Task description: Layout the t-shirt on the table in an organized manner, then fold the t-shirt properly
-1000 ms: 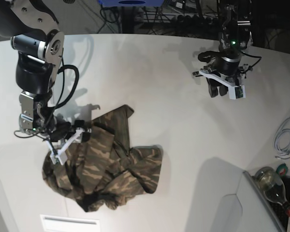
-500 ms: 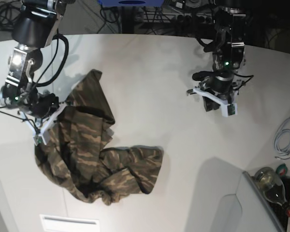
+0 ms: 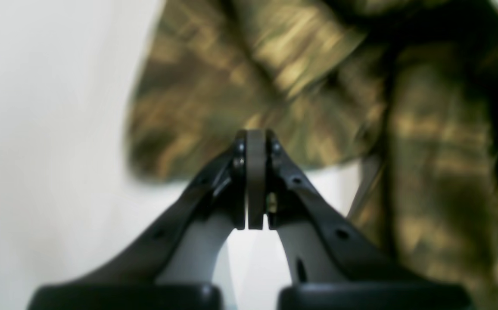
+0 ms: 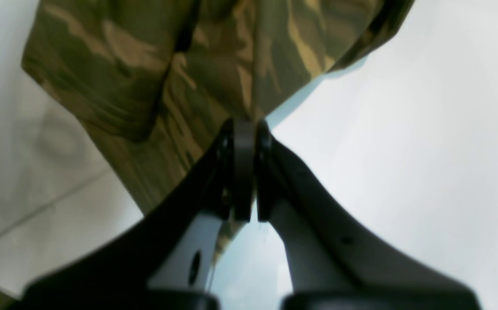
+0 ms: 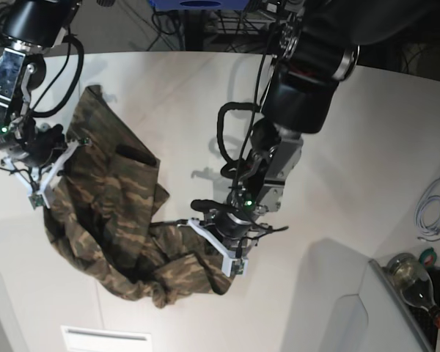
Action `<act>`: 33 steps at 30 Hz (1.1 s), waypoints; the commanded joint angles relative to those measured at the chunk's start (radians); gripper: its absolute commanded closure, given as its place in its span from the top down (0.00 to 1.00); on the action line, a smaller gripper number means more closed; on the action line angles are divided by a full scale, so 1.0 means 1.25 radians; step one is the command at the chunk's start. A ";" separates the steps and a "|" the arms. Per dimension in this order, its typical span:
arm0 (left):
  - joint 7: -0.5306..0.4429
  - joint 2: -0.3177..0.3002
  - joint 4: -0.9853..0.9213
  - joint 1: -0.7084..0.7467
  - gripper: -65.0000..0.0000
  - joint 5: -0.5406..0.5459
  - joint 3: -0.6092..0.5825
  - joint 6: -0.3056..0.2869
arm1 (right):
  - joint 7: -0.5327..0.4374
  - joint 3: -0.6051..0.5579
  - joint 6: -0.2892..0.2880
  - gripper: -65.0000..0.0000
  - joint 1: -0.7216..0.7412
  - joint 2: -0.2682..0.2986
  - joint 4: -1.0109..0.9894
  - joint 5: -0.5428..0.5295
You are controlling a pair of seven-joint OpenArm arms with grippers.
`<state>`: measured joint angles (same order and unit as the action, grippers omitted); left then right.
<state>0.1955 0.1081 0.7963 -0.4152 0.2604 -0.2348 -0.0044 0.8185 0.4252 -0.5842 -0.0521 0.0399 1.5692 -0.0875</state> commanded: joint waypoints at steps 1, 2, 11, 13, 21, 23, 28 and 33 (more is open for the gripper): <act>-0.045 0.007 -0.063 -0.044 0.00 0.001 0.002 0.008 | -0.011 0.002 0.002 0.00 0.004 0.015 0.024 -0.008; -0.082 0.012 -0.139 -0.076 0.00 0.001 0.002 0.008 | -0.011 0.002 0.002 0.00 -0.004 0.018 0.029 -0.010; -0.301 -0.044 -0.526 -0.188 0.00 0.001 0.001 0.011 | -0.012 0.005 0.002 0.00 -0.057 0.045 0.083 -0.007; -0.301 -0.080 -0.508 -0.150 0.00 0.001 0.002 0.011 | -0.012 0.007 0.002 0.00 -0.073 0.053 0.067 -0.007; -0.299 -0.198 -0.298 0.043 0.00 0.007 0.013 0.011 | -0.017 0.002 0.002 0.00 -0.080 0.069 -0.095 -0.007; -0.269 -0.220 -0.228 0.082 0.00 0.007 0.014 0.013 | -0.018 0.002 0.003 0.00 -0.066 0.069 -0.119 -0.005; -0.126 -0.242 -0.003 0.160 0.00 0.007 0.094 0.013 | -0.018 0.001 0.004 0.00 -0.053 0.085 -0.140 -0.004; -0.015 -0.212 0.231 0.205 0.00 0.002 0.128 0.013 | -0.018 -0.001 0.003 0.08 -0.071 0.084 -0.032 -0.005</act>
<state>0.2192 -0.1593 1.0569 -0.1192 0.2626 -0.0772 0.0177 0.8143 0.4198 -0.5831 -0.1501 0.1280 1.5059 -0.0822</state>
